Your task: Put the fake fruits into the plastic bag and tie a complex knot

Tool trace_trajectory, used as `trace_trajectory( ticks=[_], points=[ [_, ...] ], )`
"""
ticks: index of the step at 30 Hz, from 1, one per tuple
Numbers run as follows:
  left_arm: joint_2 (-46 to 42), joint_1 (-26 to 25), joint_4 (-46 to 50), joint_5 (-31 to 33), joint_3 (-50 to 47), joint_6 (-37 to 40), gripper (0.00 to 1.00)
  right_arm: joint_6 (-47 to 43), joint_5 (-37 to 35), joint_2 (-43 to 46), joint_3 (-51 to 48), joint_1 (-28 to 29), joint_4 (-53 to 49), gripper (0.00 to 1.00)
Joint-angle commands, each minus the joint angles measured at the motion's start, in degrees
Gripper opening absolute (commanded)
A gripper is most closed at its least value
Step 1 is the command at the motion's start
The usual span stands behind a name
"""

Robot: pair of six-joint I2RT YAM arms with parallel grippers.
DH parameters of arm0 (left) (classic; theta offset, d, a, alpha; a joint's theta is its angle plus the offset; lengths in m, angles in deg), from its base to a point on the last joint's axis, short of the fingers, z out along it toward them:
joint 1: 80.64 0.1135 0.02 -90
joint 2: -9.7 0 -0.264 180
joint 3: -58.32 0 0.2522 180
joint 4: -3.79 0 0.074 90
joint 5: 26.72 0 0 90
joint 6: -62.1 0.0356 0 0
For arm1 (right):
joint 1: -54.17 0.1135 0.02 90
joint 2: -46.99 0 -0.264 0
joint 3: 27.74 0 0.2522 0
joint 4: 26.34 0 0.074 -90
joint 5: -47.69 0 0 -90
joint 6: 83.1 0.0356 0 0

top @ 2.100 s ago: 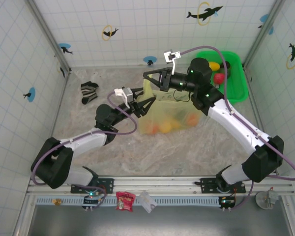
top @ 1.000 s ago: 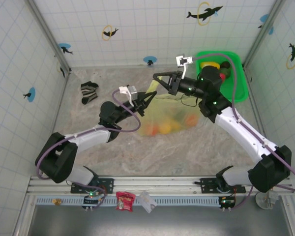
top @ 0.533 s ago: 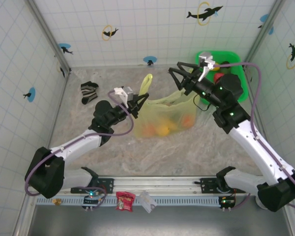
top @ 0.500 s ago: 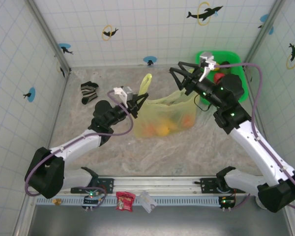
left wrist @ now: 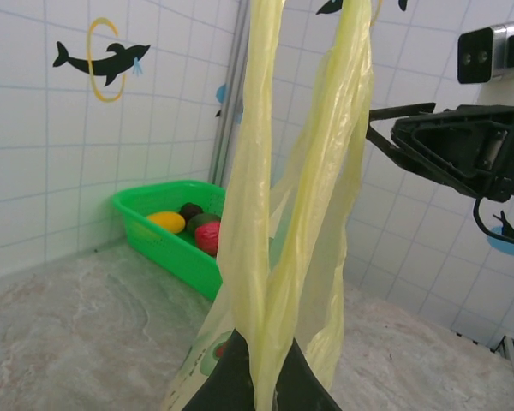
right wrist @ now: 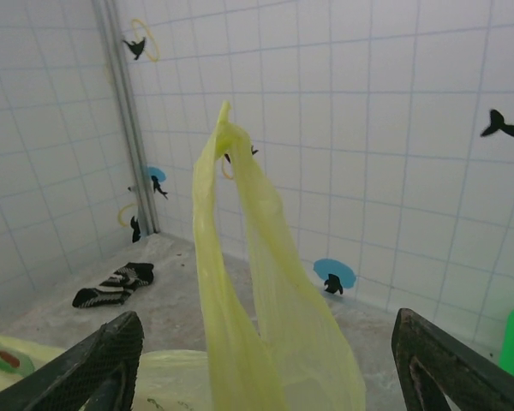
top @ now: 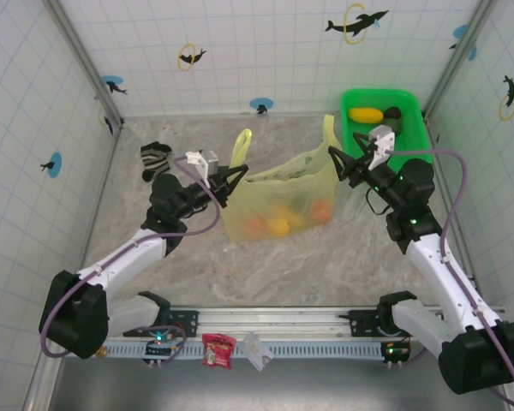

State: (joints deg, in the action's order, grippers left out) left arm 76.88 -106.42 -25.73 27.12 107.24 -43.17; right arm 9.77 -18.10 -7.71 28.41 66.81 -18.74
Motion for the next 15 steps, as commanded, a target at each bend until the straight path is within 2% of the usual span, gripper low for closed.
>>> trace_trajectory(
  ticks=[1, 3, 5, 7, 11, 15],
  points=[
    [-1.3, 0.9, -0.8, -1.8, -0.2, 1.3, 0.0, -10.5, 11.2, -0.6, -1.7, -1.9, 8.1, 0.83],
    [-1.0, 0.9, 0.1, -1.4, -0.3, 2.2, 0.0, -12.8, 14.8, -2.2, -1.6, -3.3, 8.6, 0.84],
    [-0.6, 0.9, -0.7, -2.1, -0.6, 1.8, 0.0, -10.0, 24.3, -5.6, -0.5, -6.4, 11.0, 0.84],
    [-0.1, 0.9, -1.2, -3.0, -0.4, 1.4, 0.0, -9.5, 30.1, -9.3, 2.5, -7.3, 9.2, 0.84],
    [0.3, 0.9, -1.9, -4.2, -0.3, 1.2, 0.0, -9.3, 37.4, -16.2, 8.2, -8.6, 4.4, 0.83],
    [1.3, 0.9, -4.6, -6.2, -0.1, 0.3, 0.0, -6.6, 40.3, -23.3, 12.2, -9.3, 4.9, 0.86]
  ],
)
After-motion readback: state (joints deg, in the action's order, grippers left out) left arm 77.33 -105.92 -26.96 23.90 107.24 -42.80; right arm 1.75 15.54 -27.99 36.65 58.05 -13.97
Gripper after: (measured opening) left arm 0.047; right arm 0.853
